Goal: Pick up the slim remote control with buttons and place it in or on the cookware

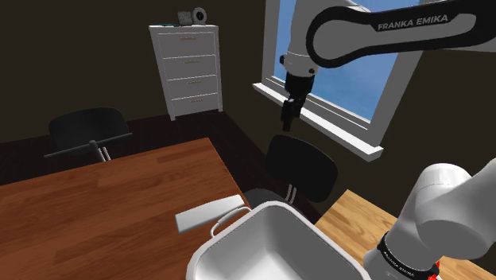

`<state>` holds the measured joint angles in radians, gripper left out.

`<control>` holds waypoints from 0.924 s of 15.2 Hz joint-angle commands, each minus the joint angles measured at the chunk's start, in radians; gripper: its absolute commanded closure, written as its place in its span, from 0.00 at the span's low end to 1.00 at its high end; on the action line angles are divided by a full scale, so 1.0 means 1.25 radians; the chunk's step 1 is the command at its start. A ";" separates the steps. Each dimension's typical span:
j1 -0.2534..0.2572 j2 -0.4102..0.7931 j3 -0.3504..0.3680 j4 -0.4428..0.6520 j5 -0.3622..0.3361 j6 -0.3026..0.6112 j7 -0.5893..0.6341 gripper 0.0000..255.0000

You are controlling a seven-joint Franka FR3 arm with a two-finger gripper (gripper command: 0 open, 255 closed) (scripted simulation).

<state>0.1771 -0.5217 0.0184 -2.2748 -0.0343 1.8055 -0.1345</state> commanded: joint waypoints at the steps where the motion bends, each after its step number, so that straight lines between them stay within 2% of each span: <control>1: 0.020 0.055 0.006 0.013 0.005 0.040 -0.034 0.00; 14: 0.134 0.323 0.073 0.091 0.028 0.210 -0.237 0.00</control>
<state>0.3329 -0.1544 0.0993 -2.1739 -0.0001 2.0473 -0.4128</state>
